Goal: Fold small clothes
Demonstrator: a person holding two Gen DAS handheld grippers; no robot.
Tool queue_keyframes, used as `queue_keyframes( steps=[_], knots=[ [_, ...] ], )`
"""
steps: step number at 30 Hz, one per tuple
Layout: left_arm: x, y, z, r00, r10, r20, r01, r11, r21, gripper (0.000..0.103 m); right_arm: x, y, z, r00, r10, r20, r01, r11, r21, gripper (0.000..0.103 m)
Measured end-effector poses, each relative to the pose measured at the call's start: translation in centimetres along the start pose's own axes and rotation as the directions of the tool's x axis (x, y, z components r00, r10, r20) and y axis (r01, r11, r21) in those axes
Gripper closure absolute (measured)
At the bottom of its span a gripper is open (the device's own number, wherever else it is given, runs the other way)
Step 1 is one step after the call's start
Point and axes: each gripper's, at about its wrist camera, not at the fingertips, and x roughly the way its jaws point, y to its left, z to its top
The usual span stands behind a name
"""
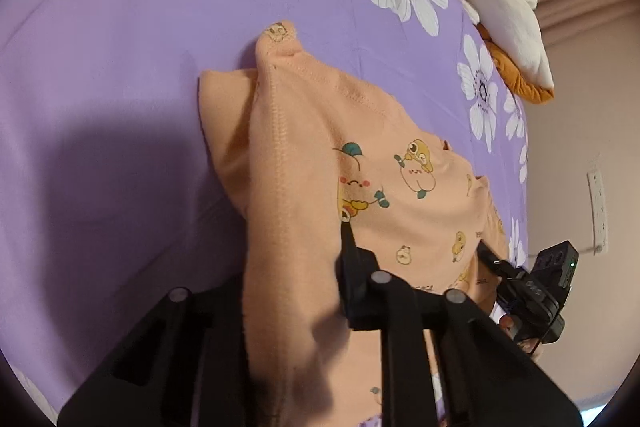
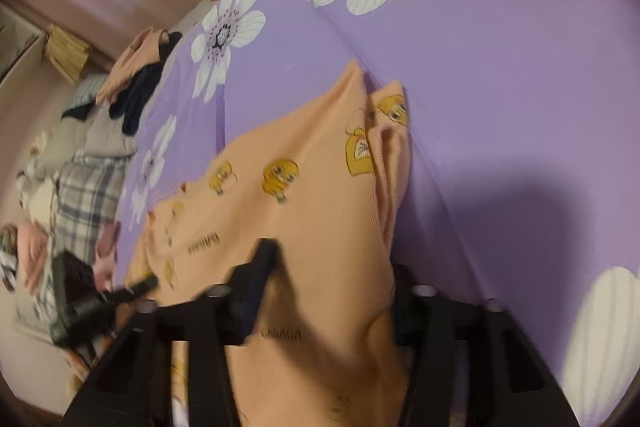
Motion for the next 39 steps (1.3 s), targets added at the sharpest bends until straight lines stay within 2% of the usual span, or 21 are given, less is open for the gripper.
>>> queue_keyframes(
  steps=[2,3,6,8,13,17,21,22,24,26,30,39],
  knots=[
    [-1.1,-0.7,-0.5,1.000,0.003,0.028,-0.004,1.000,0.019,0.088,-0.6,1.3,-0.2,0.999,-0.041,0.017,0.042,0.998,-0.036,0.083],
    [-2.2,-1.4,-1.0,0.999,-0.017,0.046,0.016,0.999,0.035,0.089,-1.4,1.7,-0.8,0.998,-0.044,0.033,0.046,0.997,-0.055,0.083],
    [-4.6,-3.2,-2.2,0.996,-0.051,0.067,0.046,0.996,0.074,0.089,-4.2,3.3,-1.2,0.997,0.000,0.075,0.007,0.996,-0.091,0.084],
    [-5.9,-4.3,-3.3,0.995,-0.051,0.082,0.043,0.994,0.099,0.089,-6.3,4.5,-1.6,0.996,-0.005,0.091,0.015,0.994,-0.110,0.084],
    [-8.6,-6.1,-6.6,0.994,-0.091,0.055,0.083,0.987,0.139,0.088,-10.3,5.3,-3.0,0.992,-0.020,0.127,0.038,0.990,-0.134,0.084],
    [-8.4,-6.2,-9.6,0.998,-0.036,0.046,0.028,0.986,0.162,0.088,-11.6,4.8,-4.6,0.991,-0.050,0.122,0.068,0.987,-0.146,0.084],
    [-6.0,-4.9,-12.4,0.999,0.007,-0.047,-0.001,0.993,0.120,0.088,-10.8,3.2,-6.2,0.989,-0.127,0.077,0.136,0.983,-0.127,0.084],
    [-5.7,-4.8,-12.7,0.999,0.018,-0.048,-0.012,0.993,0.117,0.088,-10.3,2.5,-6.6,0.986,-0.153,0.066,0.160,0.981,-0.114,0.084],
    [-5.4,-4.8,-13.8,0.996,0.088,-0.011,-0.085,0.985,0.149,0.087,-10.3,1.8,-7.4,0.982,-0.181,0.058,0.186,0.977,-0.102,0.084],
    [-4.9,-4.5,-14.0,0.994,0.105,-0.008,-0.103,0.985,0.140,0.086,-10.0,1.4,-7.7,0.979,-0.195,0.051,0.199,0.976,-0.093,0.084],
    [-4.0,-3.4,-13.6,0.990,0.136,-0.035,-0.131,0.985,0.116,0.077,-9.2,1.0,-7.8,0.969,-0.242,0.045,0.245,0.965,-0.088,0.084],
    [-5.3,-2.5,-14.2,0.987,0.162,-0.008,-0.160,0.981,0.109,0.055,-9.4,1.9,-8.1,0.958,-0.282,0.051,0.286,0.952,-0.107,0.084]
  ],
)
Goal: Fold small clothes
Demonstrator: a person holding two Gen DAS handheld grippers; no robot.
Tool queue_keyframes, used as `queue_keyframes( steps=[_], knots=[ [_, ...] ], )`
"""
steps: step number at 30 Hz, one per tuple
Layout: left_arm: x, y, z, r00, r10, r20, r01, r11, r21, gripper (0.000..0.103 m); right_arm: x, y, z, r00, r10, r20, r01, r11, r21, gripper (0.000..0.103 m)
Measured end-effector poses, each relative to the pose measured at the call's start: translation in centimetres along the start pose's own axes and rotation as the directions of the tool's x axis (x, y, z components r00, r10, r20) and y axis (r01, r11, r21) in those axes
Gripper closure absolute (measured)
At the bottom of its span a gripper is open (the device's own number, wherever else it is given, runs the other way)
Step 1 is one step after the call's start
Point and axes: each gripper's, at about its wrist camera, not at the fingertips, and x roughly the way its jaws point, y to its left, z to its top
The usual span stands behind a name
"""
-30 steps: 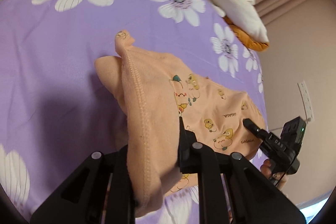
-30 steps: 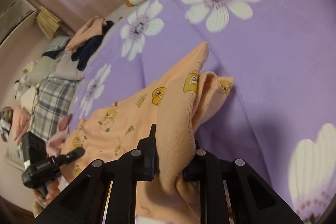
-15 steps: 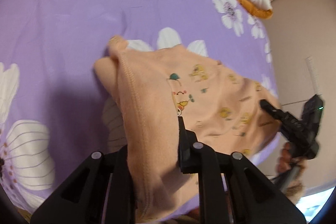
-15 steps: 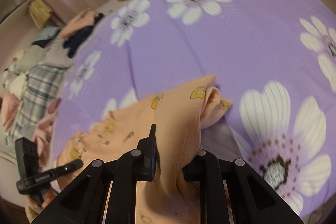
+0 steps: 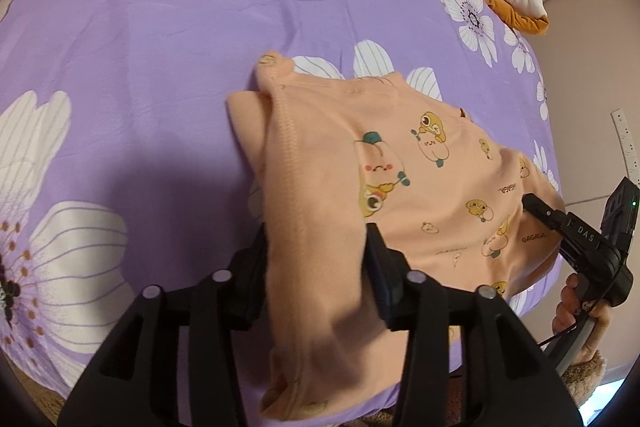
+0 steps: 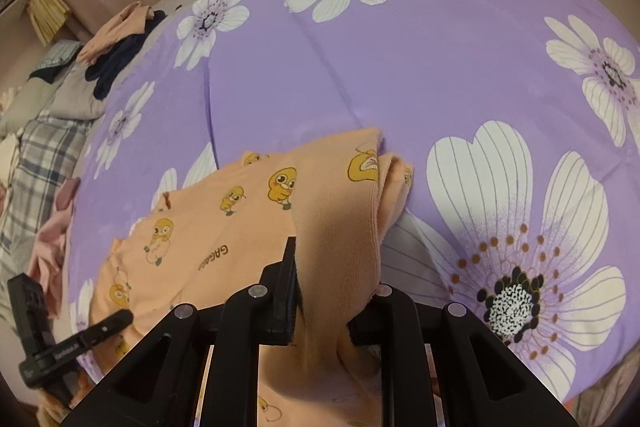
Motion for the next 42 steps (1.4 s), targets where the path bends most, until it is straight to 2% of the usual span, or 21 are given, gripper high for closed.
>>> queue_keyframes(
  steps=[5,16,25,42],
  knots=[
    [-1.8,1.2,-0.4,1.000,-0.013,0.028,0.014,1.000,-0.018,0.055,-1.0,1.6,0.1,0.999,-0.039,0.027,0.040,0.998,-0.041,0.084],
    [-5.3,3.2,-1.2,0.993,0.020,0.116,-0.014,0.999,-0.046,0.054,-3.7,7.4,0.2,0.994,-0.038,0.107,0.057,0.980,-0.189,0.084],
    [-6.6,4.5,-2.3,0.991,0.044,0.128,-0.036,0.997,-0.070,0.052,-3.6,10.9,-0.5,0.995,-0.018,0.099,0.045,0.961,-0.272,0.084],
    [-7.7,3.7,-3.3,0.987,0.037,0.154,-0.027,0.997,-0.067,0.048,-3.1,12.6,-1.1,0.997,-0.015,0.080,0.039,0.953,-0.301,0.084]
  ],
)
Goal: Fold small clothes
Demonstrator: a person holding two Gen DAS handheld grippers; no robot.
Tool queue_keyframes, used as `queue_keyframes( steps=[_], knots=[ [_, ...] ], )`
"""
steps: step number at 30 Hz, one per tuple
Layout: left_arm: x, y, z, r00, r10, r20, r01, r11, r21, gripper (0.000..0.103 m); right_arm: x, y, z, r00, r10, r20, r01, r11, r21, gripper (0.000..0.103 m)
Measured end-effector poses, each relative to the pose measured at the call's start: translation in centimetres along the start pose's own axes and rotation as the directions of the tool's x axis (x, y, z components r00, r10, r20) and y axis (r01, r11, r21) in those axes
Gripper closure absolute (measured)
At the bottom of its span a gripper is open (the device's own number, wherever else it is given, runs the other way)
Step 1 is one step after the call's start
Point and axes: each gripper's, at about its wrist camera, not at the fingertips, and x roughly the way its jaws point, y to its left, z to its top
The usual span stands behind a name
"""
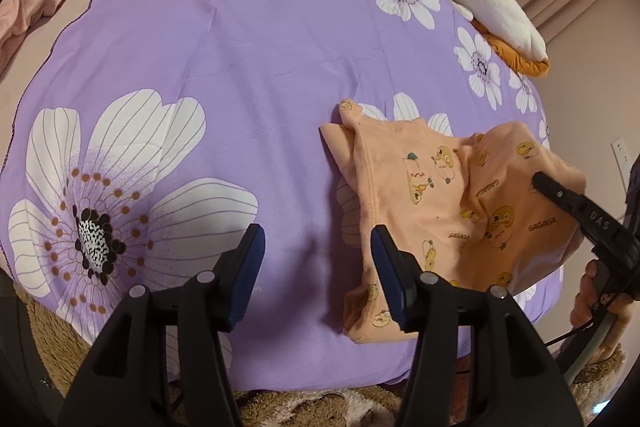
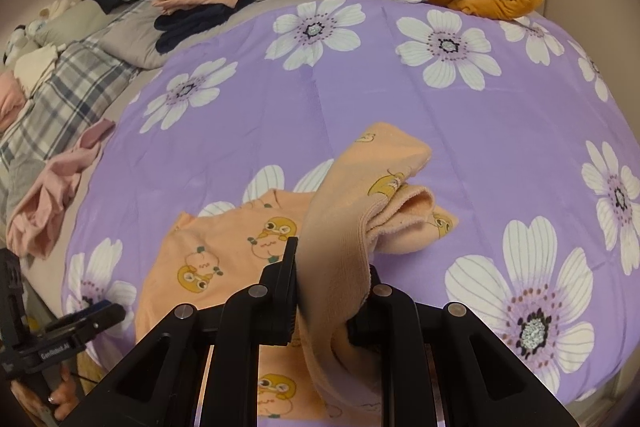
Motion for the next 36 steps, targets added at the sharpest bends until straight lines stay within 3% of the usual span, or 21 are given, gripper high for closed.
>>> queue_keyframes(
  steps=[21,36],
  knots=[
    [-1.2,0.1,-0.3,0.999,-0.043,0.007,0.043,0.999,-0.001,0.047,1.5,2.6,0.0,0.997,0.049,-0.051,-0.051,0.998,-0.036,0.084],
    [-0.7,-0.1,-0.2,1.000,-0.030,-0.002,0.030,1.000,-0.001,0.045,2.5,3.5,-0.1,0.994,0.069,-0.086,-0.073,0.996,-0.048,0.084]
  ],
)
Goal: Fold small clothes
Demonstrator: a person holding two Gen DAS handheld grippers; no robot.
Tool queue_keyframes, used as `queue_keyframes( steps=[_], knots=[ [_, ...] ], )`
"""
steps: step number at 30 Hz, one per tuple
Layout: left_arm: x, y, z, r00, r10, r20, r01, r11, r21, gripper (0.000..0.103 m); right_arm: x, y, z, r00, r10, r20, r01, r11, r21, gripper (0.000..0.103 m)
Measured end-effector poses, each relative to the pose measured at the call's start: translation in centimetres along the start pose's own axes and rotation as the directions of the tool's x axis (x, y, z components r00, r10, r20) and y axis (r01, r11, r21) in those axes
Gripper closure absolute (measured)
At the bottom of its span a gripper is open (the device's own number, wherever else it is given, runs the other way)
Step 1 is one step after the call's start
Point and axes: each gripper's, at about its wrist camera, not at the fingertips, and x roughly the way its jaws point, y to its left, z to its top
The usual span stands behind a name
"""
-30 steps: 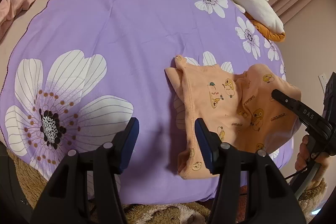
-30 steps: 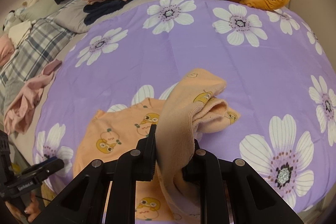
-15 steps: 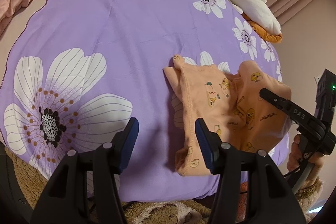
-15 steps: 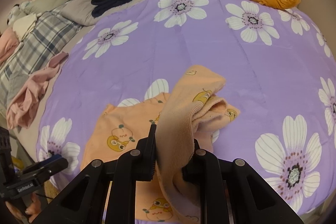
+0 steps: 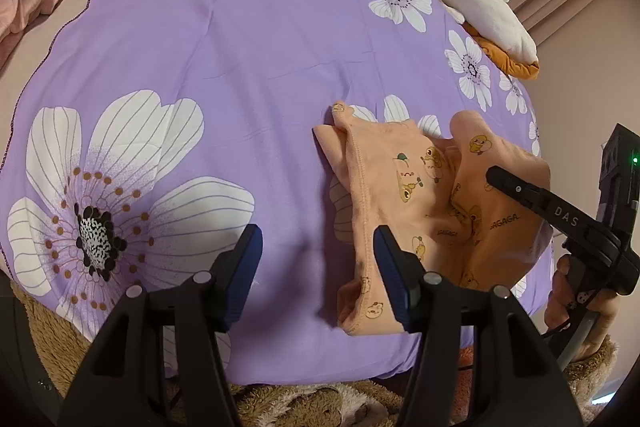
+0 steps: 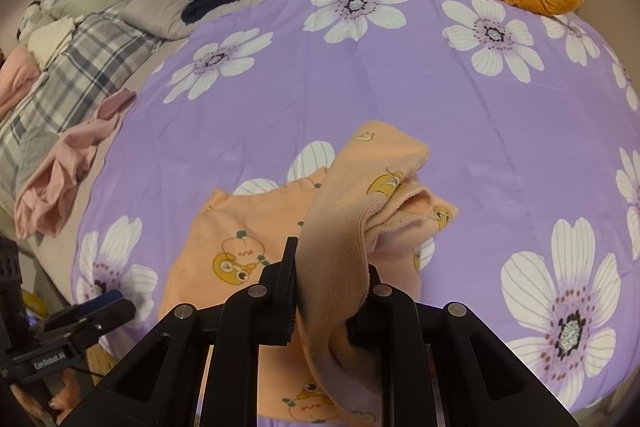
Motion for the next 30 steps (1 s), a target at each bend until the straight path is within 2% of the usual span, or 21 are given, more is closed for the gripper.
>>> queue_keyframes(
  steps=[16,30],
  knots=[
    [-0.1,0.2,-0.3,1.000,0.000,-0.005,0.000,1.000,-0.010,0.044,2.4,1.8,-0.5,0.997,0.015,-0.079,-0.019,0.999,-0.044,0.084],
    [-0.1,0.3,-0.2,1.000,0.003,-0.006,-0.003,1.000,-0.015,0.044,6.2,3.1,-1.6,0.984,0.020,-0.176,-0.033,0.997,-0.068,0.083]
  ],
)
